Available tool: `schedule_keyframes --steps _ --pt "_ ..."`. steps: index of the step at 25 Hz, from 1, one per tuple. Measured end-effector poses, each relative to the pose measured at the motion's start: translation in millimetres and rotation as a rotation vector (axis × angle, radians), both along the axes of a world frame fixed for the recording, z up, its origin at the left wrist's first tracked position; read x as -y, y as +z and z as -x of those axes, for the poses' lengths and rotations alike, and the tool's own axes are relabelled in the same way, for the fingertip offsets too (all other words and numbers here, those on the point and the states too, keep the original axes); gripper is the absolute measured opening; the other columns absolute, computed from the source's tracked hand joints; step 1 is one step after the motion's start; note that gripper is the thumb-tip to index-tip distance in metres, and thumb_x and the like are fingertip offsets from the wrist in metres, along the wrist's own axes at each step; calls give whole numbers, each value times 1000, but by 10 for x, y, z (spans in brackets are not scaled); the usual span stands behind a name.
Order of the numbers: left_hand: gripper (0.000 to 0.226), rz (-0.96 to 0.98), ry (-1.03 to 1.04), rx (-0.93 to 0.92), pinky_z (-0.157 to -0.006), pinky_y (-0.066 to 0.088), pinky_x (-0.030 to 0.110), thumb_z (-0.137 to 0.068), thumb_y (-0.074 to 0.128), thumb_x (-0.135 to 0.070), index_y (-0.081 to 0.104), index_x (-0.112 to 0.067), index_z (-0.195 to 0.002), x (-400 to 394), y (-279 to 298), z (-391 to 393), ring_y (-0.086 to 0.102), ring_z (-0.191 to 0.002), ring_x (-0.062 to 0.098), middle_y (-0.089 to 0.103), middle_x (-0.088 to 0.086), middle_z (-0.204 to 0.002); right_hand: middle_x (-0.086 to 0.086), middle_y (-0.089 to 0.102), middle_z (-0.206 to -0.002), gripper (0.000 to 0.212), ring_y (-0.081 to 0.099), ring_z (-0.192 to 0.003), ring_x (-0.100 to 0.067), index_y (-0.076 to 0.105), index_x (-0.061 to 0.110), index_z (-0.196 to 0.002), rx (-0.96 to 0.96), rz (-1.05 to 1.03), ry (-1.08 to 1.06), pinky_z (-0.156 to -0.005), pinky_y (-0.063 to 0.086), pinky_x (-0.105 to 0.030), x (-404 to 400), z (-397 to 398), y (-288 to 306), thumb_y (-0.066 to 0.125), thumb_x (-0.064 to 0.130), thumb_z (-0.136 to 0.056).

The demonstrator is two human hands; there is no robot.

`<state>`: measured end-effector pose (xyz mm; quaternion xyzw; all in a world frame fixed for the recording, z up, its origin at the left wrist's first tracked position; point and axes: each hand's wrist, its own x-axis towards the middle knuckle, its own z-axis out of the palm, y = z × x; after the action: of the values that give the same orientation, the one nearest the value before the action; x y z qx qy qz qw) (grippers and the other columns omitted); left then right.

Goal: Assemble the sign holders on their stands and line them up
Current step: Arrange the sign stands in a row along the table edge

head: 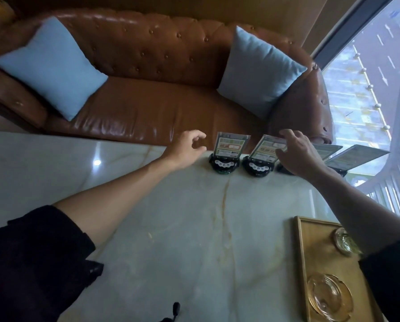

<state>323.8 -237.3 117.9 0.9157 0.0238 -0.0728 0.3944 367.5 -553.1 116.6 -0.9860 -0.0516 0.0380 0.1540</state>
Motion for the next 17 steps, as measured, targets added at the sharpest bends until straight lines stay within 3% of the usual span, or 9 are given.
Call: schedule_keyframes --steps 6,10,12,15,17 --pt "42 30 32 79 -96 45 20 -85 75 -28 67 -13 -122 -747 440 813 61 -116 12 69 2 -121 -15 57 -129 57 53 -116 -35 48 19 -133 32 -83 94 -93 46 -43 -783 594 410 67 33 -81" --pt "41 73 161 146 -82 39 -1 -84 74 -36 67 -19 -120 -1385 621 1505 60 -108 1 69 -4 -117 -11 58 -117 57 56 -109 -33 51 18 -124 -55 -214 199 -82 42 -33 -1668 1205 467 69 45 -77" --pt "40 77 232 153 -85 42 4 -83 73 -39 67 -22 -119 -1719 615 1849 61 -108 4 69 -3 -117 -8 57 -118 61 56 -109 -30 50 18 -126 -111 -259 272 -82 42 -32 -2116 1543 417 71 48 -77" --pt "43 92 308 89 -98 49 26 -84 70 -41 65 -25 -123 -2160 479 2342 61 -116 11 67 1 -124 -7 50 -140 72 53 -122 -25 43 21 -139 -220 -340 366 -99 45 -39 -2706 2030 296 74 46 -79" --pt "46 92 344 37 -99 48 29 -83 69 -42 63 -26 -126 -2396 326 2645 60 -120 14 65 3 -129 -8 47 -144 75 50 -127 -25 40 19 -142 -296 -362 428 -103 44 -40 -3028 2335 198 75 44 -80"
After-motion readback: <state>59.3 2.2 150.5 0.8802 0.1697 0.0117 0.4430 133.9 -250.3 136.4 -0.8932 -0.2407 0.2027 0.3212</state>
